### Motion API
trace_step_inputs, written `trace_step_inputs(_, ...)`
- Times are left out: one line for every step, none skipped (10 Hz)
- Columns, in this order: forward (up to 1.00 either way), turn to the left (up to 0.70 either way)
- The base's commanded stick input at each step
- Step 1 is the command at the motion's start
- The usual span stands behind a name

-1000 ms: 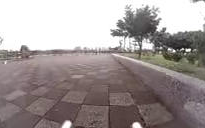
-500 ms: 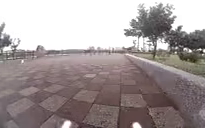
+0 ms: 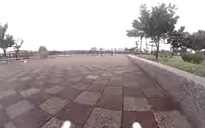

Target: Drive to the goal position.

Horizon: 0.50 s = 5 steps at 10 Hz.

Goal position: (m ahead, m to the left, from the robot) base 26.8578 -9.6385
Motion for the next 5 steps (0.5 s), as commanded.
trace_step_inputs(0.70,0.00)
trace_step_inputs(0.70,0.00)
trace_step_inputs(0.70,0.00)
trace_step_inputs(0.70,0.00)
trace_step_inputs(0.70,0.00)
